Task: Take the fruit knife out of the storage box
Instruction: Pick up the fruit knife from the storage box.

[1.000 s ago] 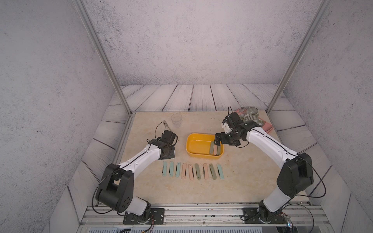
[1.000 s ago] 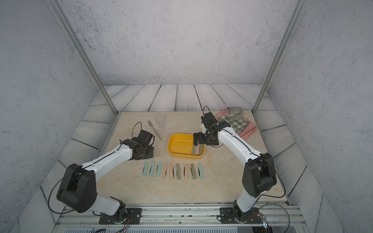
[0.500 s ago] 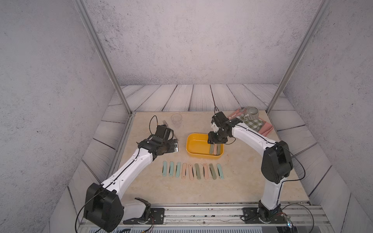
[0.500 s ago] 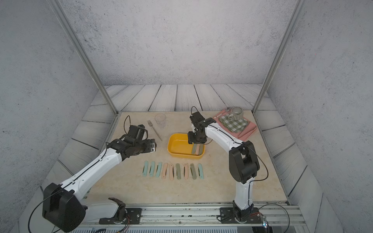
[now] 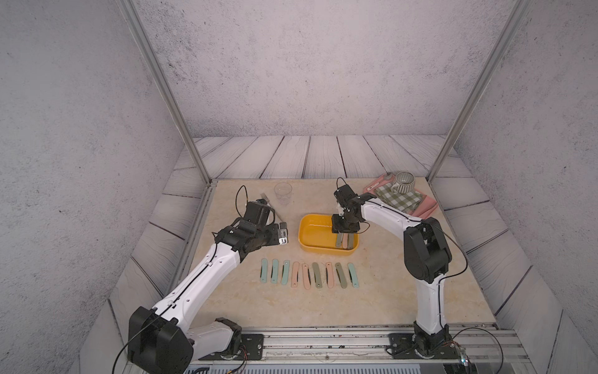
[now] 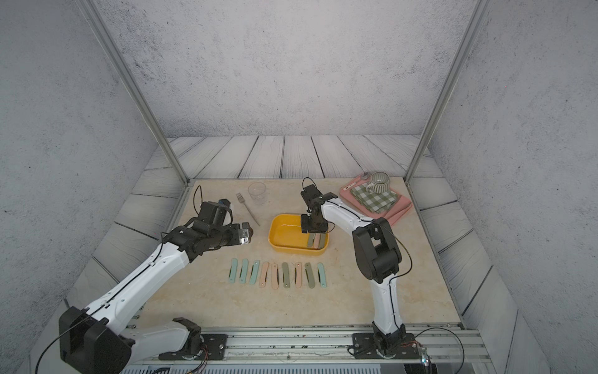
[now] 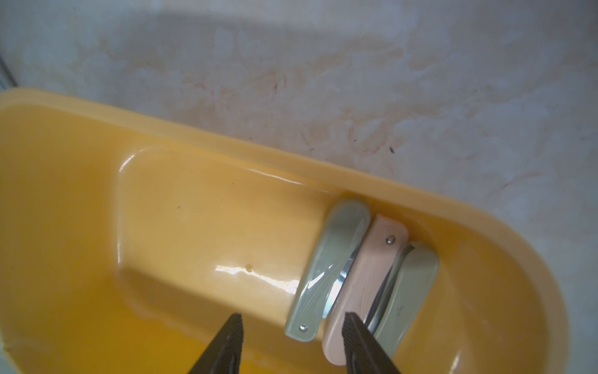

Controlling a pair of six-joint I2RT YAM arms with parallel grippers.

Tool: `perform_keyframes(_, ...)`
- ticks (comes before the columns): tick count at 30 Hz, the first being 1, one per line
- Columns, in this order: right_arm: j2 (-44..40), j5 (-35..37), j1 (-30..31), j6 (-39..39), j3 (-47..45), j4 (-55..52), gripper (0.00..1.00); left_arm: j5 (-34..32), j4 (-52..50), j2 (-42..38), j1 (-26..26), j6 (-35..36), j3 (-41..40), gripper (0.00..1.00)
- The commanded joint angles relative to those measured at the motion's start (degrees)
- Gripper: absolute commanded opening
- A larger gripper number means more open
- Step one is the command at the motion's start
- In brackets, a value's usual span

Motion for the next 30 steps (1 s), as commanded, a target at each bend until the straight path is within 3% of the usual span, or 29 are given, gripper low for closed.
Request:
perform_keyframes(1,1.6,2.1,0.0,1.8,1.2,0.7,0.53,0.9,-0.7,-1.1,0.0,1.0,0.6,0.99)
perform_keyframes(12,4.2,3.3,-0.1,3.0,1.2,1.6,0.46,1.5,0.0,-1.0,0.0,1.6,0.2,0.99)
perform_keyframes(30,8.4,6.0,0.0,1.9,3.7,2.6,0.46,1.9,-0.3,-0.3,0.0,2.0,0.6,0.99)
